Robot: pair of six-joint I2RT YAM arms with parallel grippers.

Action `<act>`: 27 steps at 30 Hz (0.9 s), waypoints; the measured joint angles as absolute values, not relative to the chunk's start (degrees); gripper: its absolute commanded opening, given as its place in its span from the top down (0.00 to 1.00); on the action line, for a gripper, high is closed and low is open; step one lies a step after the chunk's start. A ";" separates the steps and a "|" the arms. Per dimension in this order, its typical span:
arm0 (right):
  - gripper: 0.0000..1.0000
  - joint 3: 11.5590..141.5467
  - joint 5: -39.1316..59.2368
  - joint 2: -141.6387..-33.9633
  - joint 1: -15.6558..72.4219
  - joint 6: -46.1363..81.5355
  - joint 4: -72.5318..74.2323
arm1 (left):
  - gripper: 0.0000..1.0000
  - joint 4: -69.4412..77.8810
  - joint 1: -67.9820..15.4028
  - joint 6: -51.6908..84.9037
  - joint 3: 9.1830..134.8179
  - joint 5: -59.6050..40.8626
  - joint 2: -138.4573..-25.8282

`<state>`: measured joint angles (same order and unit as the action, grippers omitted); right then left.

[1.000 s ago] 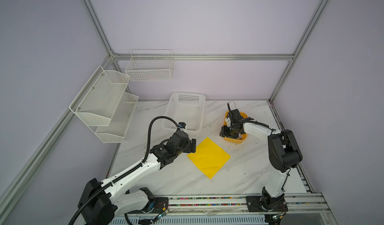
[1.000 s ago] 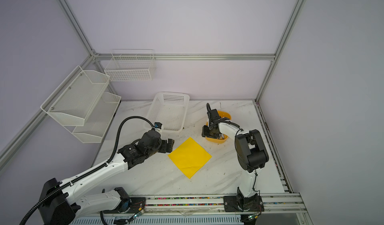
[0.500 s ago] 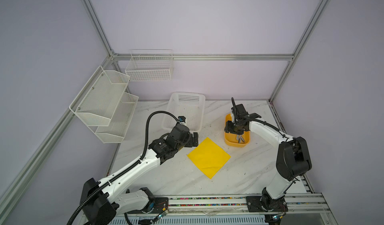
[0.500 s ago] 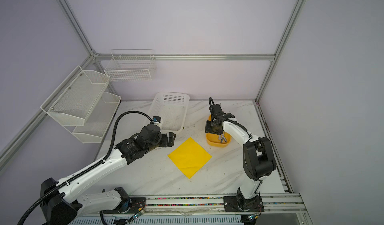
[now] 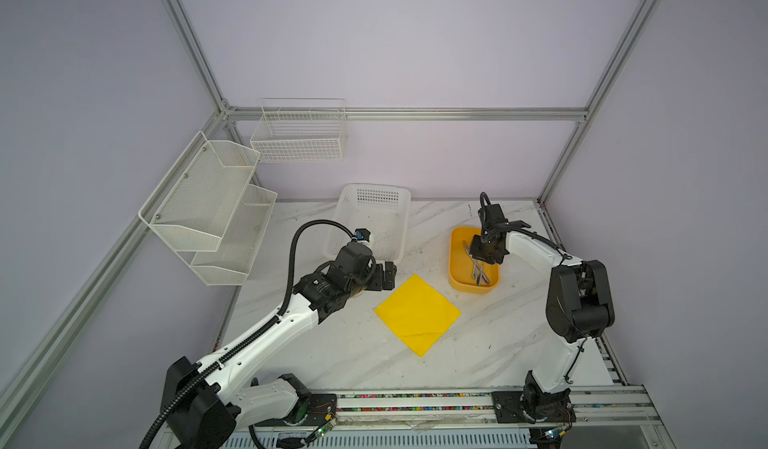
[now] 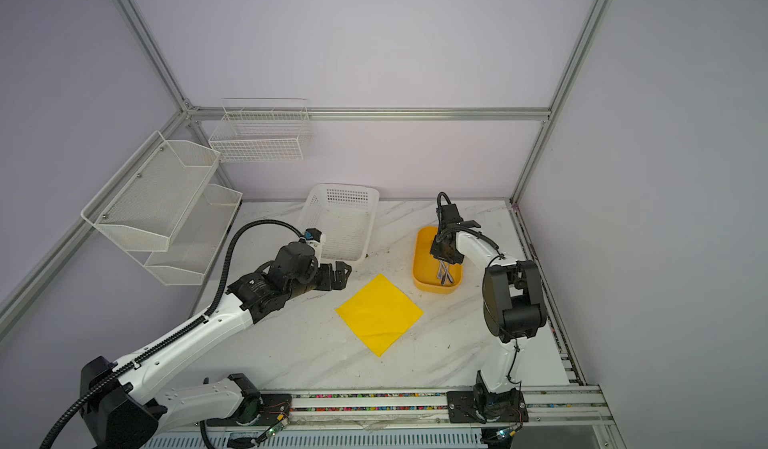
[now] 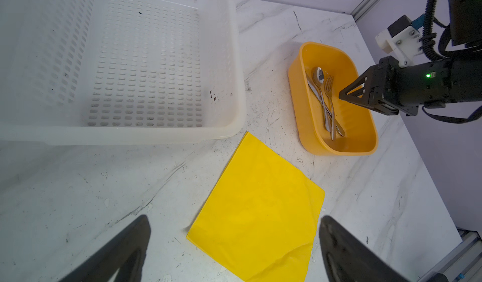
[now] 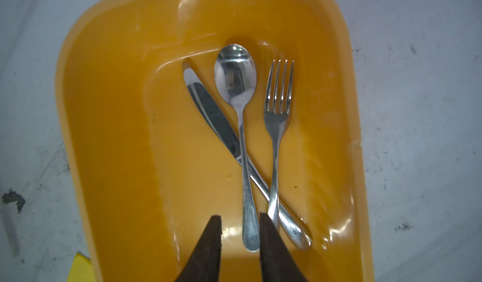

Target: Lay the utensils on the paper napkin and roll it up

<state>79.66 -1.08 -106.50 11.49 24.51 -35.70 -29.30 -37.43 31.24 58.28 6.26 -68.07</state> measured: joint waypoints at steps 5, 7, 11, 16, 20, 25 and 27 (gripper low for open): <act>0.73 82.41 -1.23 -110.72 10.28 23.00 -35.73 | 0.01 -28.99 -37.41 28.67 58.28 3.60 -68.23; 0.74 83.70 -1.19 -112.66 9.91 22.33 -35.70 | 0.00 -28.53 -37.41 27.70 58.28 3.22 -68.60; 0.75 85.78 -0.95 -116.25 9.52 21.15 -35.68 | 0.00 -27.86 -37.41 26.74 58.28 2.85 -69.87; 0.77 88.77 -0.08 -119.74 9.10 20.27 -35.86 | 0.00 -27.53 -37.41 25.78 58.28 2.74 -71.46; 0.82 90.48 0.54 -121.12 8.99 20.03 -35.88 | 0.00 -27.70 -37.41 24.25 58.28 2.83 -72.71; 0.84 91.81 0.89 -122.04 8.99 19.81 -37.04 | 0.00 -28.62 -37.34 22.31 58.28 3.36 -74.08; 0.83 91.85 1.04 -122.06 8.99 19.81 -37.36 | 0.00 -28.93 -37.26 21.61 58.28 3.44 -74.35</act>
<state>91.85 1.04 -122.06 8.99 19.81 -37.36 -28.93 -37.26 21.61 58.28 3.44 -74.35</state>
